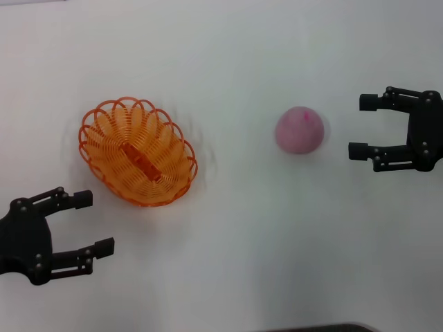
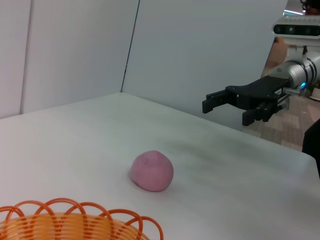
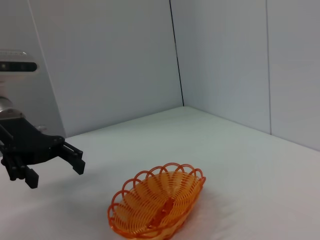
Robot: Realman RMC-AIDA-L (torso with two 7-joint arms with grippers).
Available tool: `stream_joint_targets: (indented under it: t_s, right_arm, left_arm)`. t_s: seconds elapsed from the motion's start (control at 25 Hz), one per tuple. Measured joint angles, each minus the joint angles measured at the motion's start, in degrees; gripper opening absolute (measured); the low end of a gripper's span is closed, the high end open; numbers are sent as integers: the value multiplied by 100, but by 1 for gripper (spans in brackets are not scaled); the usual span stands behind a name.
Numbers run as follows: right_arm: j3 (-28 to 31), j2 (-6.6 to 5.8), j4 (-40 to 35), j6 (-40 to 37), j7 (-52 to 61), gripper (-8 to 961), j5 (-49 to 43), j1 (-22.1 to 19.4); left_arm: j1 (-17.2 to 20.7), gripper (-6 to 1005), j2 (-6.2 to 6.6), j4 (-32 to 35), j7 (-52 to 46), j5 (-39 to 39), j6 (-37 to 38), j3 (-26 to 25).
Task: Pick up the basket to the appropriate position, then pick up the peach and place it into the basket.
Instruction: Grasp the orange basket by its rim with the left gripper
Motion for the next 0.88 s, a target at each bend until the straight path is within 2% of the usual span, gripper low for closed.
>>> stream_joint_targets:
  t_s: [0.36,0.88]
  right_arm:
    - [-7,32,-21,57,-8,942,-8,10]
    - [12,45,-30,169,-9,944,-9,8]
  left_arm:
    - [-105,873,-9,-49,0,-1,-39,-1]
    - [-613,873,-3,-399,-31,-9,-589,-38]
